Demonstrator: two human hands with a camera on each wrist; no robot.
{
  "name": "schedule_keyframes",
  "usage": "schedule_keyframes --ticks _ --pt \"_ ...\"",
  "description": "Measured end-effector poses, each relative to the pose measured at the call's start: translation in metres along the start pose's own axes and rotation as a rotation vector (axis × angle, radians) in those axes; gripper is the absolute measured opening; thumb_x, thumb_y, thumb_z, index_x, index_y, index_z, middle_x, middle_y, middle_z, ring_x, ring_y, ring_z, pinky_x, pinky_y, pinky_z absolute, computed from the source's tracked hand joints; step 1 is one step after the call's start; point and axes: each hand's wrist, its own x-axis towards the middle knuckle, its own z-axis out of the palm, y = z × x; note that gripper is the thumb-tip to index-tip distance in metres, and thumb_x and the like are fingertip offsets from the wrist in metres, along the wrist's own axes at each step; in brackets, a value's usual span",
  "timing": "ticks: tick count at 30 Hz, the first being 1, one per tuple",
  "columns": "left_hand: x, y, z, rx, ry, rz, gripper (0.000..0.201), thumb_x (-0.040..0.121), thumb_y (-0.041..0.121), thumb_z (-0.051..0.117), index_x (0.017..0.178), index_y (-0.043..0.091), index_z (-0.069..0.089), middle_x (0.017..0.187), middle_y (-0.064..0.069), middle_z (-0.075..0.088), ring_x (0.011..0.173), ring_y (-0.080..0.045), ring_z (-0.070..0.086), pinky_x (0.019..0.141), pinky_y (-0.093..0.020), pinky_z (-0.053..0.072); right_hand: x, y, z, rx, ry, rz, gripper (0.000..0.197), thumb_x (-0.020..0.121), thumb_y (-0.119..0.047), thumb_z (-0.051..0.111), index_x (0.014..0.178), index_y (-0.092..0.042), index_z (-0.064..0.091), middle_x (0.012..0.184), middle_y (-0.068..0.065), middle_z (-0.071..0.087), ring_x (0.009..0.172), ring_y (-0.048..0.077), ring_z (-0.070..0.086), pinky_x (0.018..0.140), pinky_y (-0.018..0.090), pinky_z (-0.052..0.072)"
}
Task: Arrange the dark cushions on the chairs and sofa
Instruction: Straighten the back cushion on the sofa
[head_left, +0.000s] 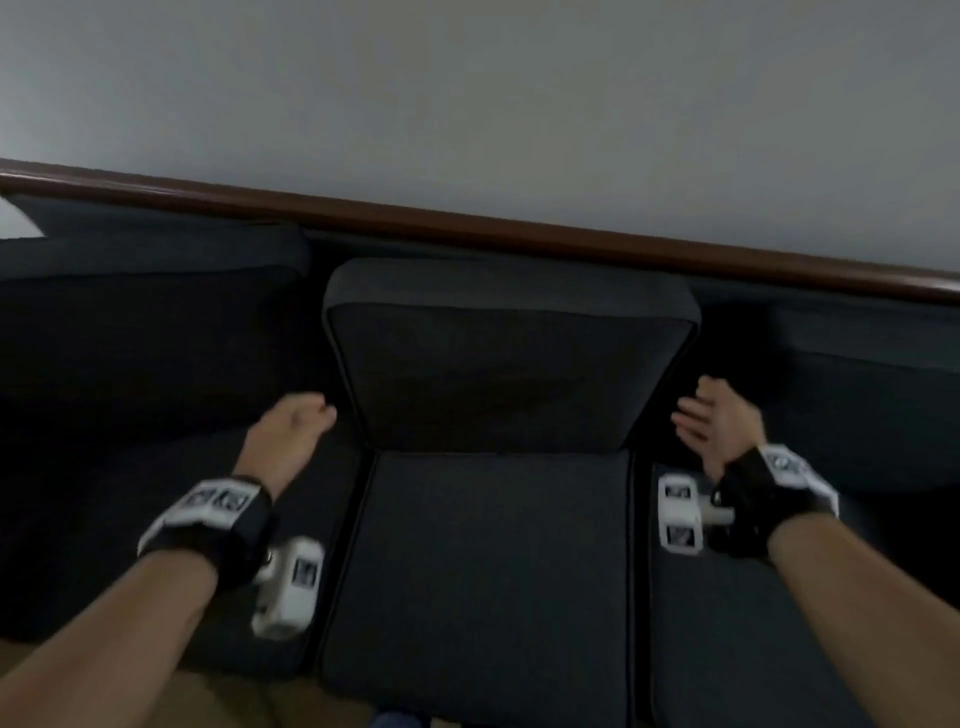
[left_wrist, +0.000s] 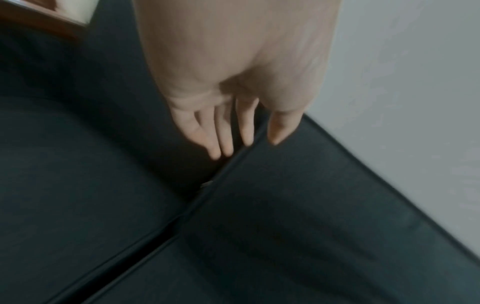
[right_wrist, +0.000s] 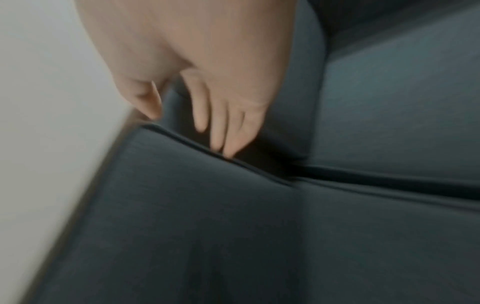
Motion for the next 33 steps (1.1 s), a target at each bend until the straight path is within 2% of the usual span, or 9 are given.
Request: schedule_keyframes --ticks 4,7,9,13,17,21,25,29,33 --pt "0.070 0.065 0.014 -0.102 0.041 0.019 0.072 0.085 0.053 0.065 0.137 0.008 0.044 0.141 -0.014 0.049 0.128 -0.032 0.048 0.103 -0.034 0.035 0.022 -0.066 0.023 -0.047 0.127 -0.119 0.051 0.091 -0.044 0.057 0.130 -0.011 0.052 0.133 0.016 0.055 0.107 0.027 0.055 0.087 0.038 0.042" --pt "0.102 0.081 0.028 -0.358 0.039 -0.158 0.115 0.068 0.069 0.068 0.150 0.007 0.017 0.145 -0.009 0.043 0.131 -0.027 0.044 0.109 -0.038 0.034 0.046 -0.091 0.035 -0.164 0.136 -0.118 0.059 0.084 -0.052 0.063 0.128 -0.013 0.055 0.132 0.015 0.056 0.101 0.028 0.056 0.086 0.041 0.041" --pt "0.113 0.084 0.032 -0.528 0.082 -0.224 0.108 0.072 0.064 0.070 0.152 0.017 0.013 0.136 -0.001 0.041 0.121 -0.019 0.044 0.104 -0.038 0.037 0.058 -0.096 0.041 -0.202 0.124 -0.094 0.079 0.073 -0.059 0.067 0.135 -0.014 0.050 0.134 0.012 0.055 0.112 0.030 0.054 0.091 0.044 0.044" --pt "0.131 0.077 0.029 -0.614 0.014 -0.344 0.086 0.068 0.062 0.074 0.142 0.041 0.037 0.137 0.008 0.048 0.118 -0.016 0.048 0.099 -0.039 0.038 0.073 -0.076 0.049 -0.192 0.089 -0.040 0.114 0.049 -0.071 0.069 0.144 -0.018 0.037 0.140 0.006 0.051 0.123 0.031 0.050 0.103 0.051 0.041" --pt "0.145 0.074 0.030 -0.700 -0.106 -0.450 0.089 0.040 0.061 0.079 0.126 0.043 0.058 0.130 0.005 0.058 0.112 -0.019 0.055 0.082 -0.036 0.044 0.067 -0.055 0.037 -0.088 0.067 -0.002 0.076 0.069 -0.055 0.074 0.132 -0.022 0.048 0.122 0.003 0.060 0.108 0.025 0.056 0.082 0.042 0.042" --pt "0.125 0.093 0.046 -0.720 -0.122 -0.328 0.062 0.062 0.047 0.079 0.120 0.041 0.059 0.131 0.004 0.054 0.118 -0.021 0.049 0.090 -0.042 0.046 0.064 -0.043 0.002 0.088 0.075 0.018 0.047 0.065 -0.042 0.077 0.102 -0.027 0.054 0.105 0.002 0.062 0.099 0.022 0.058 0.072 0.036 0.042" --pt "0.107 0.108 0.067 -0.779 -0.167 -0.214 0.028 0.075 0.035 0.075 0.097 0.046 0.062 0.127 0.008 0.060 0.120 -0.017 0.051 0.098 -0.045 0.042 0.061 -0.032 -0.025 0.213 0.142 -0.005 0.037 0.065 -0.027 0.068 0.096 -0.024 0.049 0.103 0.003 0.055 0.100 0.024 0.055 0.071 0.035 0.049" --pt "0.100 0.098 0.066 -0.841 -0.148 -0.203 0.025 0.081 0.030 0.071 0.100 0.044 0.064 0.125 0.010 0.064 0.121 -0.015 0.055 0.099 -0.042 0.041 0.055 -0.033 -0.028 0.221 0.163 -0.057 0.019 0.068 -0.015 0.057 0.075 -0.026 0.044 0.091 0.000 0.052 0.093 0.023 0.053 0.072 0.038 0.051" --pt "0.088 0.061 0.065 -0.935 -0.111 -0.197 0.040 0.083 0.032 0.067 0.121 0.044 0.061 0.128 0.012 0.064 0.122 -0.012 0.056 0.099 -0.037 0.042 0.054 -0.028 -0.009 0.217 0.171 -0.094 0.023 0.072 -0.002 0.054 0.068 -0.023 0.043 0.080 -0.001 0.053 0.085 0.022 0.054 0.076 0.041 0.052"
